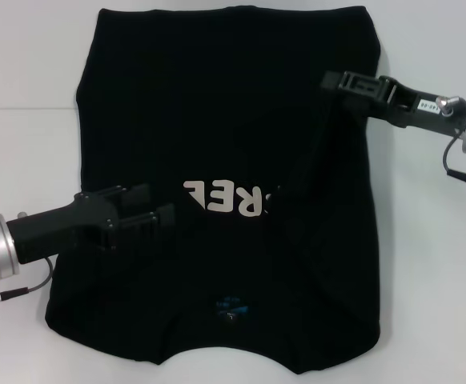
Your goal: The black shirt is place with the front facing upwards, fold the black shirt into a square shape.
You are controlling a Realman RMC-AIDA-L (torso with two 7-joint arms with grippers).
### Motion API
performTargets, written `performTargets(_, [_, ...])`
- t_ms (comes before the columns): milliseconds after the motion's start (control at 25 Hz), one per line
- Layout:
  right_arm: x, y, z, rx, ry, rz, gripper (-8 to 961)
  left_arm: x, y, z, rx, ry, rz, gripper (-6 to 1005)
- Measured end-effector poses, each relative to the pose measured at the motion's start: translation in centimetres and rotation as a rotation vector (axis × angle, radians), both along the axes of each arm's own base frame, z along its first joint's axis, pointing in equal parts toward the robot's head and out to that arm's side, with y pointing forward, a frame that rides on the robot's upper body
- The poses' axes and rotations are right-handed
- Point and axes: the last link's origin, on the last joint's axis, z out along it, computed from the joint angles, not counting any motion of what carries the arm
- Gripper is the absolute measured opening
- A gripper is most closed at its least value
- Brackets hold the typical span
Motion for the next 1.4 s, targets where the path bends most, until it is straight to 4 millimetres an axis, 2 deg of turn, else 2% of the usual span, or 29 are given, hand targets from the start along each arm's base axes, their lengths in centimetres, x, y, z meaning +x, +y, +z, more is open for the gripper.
performTargets(120, [0.1,-1.0,0.1,0.002,-0.023,0.091,811,-0.2,0.0,0.4,-0.012,-0.025,0.036,736])
performTargets(200, [0.9,-1.6,0.3,0.017,-0.029,0.107,811,-0.4,0.1,0.8,-0.011,-0.043,0.062,736])
performTargets(480, [3.8,-1.9,1.1,0.065,-0.049,-0.009,803,-0.6,0.1,1.3,-0.002,-0.054,0.072,736])
performTargets(640, [4.2,-1.5,1.1,0.058,-0.050,-0.076,800,-0.5,0.1,1.3,-0.003,-0.053,0.070,737])
performTargets(760, [3.6,-1.3,0.9,0.051,-0.052,-0.053,799,-0.5,0.1,1.3,-0.006,-0.057,0.074,737])
performTargets(880, [2.7,-1.6,0.6,0.052,-0.079,0.046,798,-0.6,0.1,1.5,-0.023,-0.078,0.110,737])
performTargets(1080, [1.8,-4.0,-1.3,0.067,-0.255,0.396,797,-1.3,0.4,3.0,-0.116,-0.148,0.270,737])
performTargets(1240, [1.9,-5.9,-3.2,0.098,-0.378,0.626,795,-1.9,0.1,5.1,-0.245,-0.172,0.402,737])
performTargets(1400, [2.3,-7.3,-4.6,0.128,-0.465,0.765,795,-3.2,-0.7,7.3,-0.336,-0.080,0.562,737])
